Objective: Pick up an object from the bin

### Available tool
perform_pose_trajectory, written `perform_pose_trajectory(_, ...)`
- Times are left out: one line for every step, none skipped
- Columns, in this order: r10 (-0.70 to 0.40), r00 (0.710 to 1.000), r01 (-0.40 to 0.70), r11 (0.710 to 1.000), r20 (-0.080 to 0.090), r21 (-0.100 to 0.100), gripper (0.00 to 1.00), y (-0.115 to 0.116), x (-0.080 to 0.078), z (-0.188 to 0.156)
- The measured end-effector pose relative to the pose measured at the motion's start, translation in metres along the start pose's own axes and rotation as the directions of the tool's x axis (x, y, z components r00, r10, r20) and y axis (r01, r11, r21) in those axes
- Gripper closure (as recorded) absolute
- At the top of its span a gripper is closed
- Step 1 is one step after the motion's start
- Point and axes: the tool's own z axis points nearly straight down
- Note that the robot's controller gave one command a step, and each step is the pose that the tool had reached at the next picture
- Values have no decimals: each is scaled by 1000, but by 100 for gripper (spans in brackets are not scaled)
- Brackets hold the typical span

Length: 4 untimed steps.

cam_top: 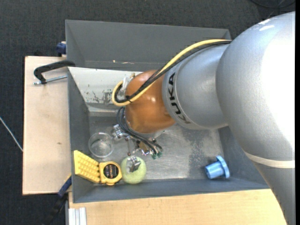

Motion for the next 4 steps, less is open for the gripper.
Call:
perform_pose_trajectory(15, 1000, -15, 1000, 5, 0, 0, 24, -11, 2)
perform_pose_trajectory(-420, 907, 420, 907, -18, -3, 100, 30, -24, 4)
perform_pose_trajectory(-420, 907, 420, 908, -17, -3, 100, 30, -24, 4)
perform_pose_trajectory(-421, 907, 421, 907, 5, -10, 100, 18, -19, -95)
